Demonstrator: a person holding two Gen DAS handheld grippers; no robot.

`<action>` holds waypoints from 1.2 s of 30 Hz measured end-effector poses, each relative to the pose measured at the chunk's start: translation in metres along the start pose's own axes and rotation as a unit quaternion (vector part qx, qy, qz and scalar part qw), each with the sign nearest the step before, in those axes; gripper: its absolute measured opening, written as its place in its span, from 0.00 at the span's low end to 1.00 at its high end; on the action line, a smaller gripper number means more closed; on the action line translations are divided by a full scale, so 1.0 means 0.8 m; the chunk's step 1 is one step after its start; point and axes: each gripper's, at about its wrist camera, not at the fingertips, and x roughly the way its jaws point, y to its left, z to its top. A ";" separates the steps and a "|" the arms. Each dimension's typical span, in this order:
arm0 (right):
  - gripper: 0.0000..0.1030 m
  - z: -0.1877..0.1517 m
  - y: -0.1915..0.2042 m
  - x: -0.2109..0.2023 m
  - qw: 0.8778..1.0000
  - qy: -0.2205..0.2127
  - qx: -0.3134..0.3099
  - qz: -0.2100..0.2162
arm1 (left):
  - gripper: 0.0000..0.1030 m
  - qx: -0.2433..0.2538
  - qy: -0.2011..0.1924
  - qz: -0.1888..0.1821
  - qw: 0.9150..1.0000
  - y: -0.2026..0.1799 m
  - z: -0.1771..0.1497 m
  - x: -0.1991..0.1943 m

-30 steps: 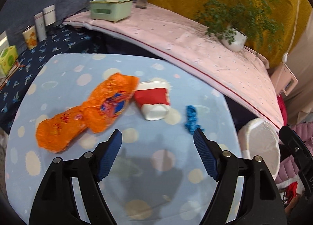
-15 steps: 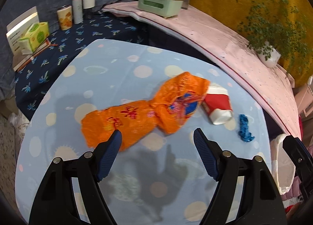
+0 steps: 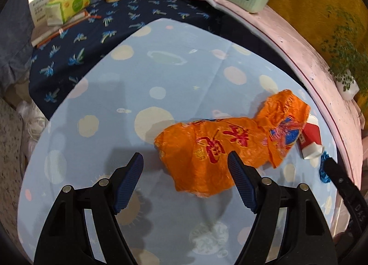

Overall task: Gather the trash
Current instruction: 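Grasp the orange wrapper with the left tool while the right grasps its other end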

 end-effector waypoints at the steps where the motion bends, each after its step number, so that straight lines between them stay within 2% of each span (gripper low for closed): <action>1: 0.61 0.001 0.002 0.010 1.000 0.004 0.002 0.000 | 0.70 -0.010 0.007 -0.005 1.000 0.004 0.002 0.006; 7: 0.61 0.012 0.011 0.064 1.000 0.023 0.014 0.002 | 0.69 -0.049 0.047 -0.038 0.997 0.019 0.007 0.040; 9: 0.61 0.015 0.012 0.079 0.999 0.028 0.017 0.003 | 0.69 -0.054 0.044 -0.044 0.997 0.020 0.008 0.044; 10: 0.61 0.015 0.014 0.086 0.999 0.031 0.018 0.003 | 0.68 -0.051 0.043 -0.046 0.997 0.018 0.009 0.044; 11: 0.61 0.016 0.015 0.093 0.999 0.035 0.019 0.004 | 0.63 -0.047 0.045 -0.052 0.997 0.015 0.009 0.045; 13: 0.54 0.017 0.017 0.103 0.999 0.039 0.020 0.007 | 0.54 -0.040 0.045 -0.058 0.997 0.010 0.010 0.045; 14: 0.48 0.016 0.019 0.107 0.999 0.040 0.019 0.008 | 0.46 -0.035 0.046 -0.063 0.996 0.007 0.010 0.045; 15: 0.36 0.016 0.020 0.110 0.999 0.042 0.018 0.010 | 0.34 -0.031 0.049 -0.069 0.996 0.004 0.009 0.046; 18: 0.11 0.012 0.024 0.113 0.999 0.048 0.013 0.016 | 0.15 -0.019 0.054 -0.078 0.995 -0.006 0.007 0.047; 19: 0.09 0.012 0.025 0.112 0.999 0.047 0.011 0.016 | 0.13 -0.014 0.053 -0.077 0.996 -0.009 0.006 0.046; 21: 0.04 0.010 0.026 0.105 0.999 0.041 0.010 0.019 | 0.11 -0.007 0.049 -0.081 0.996 -0.014 0.004 0.041; 28: 0.03 0.020 0.014 0.046 1.000 -0.004 0.018 0.025 | 0.10 0.020 0.020 -0.099 0.995 -0.042 0.000 -0.004; 36: 0.03 0.029 -0.021 -0.041 0.997 -0.066 0.024 -0.010 | 0.10 0.073 -0.011 -0.129 0.989 -0.104 -0.016 -0.061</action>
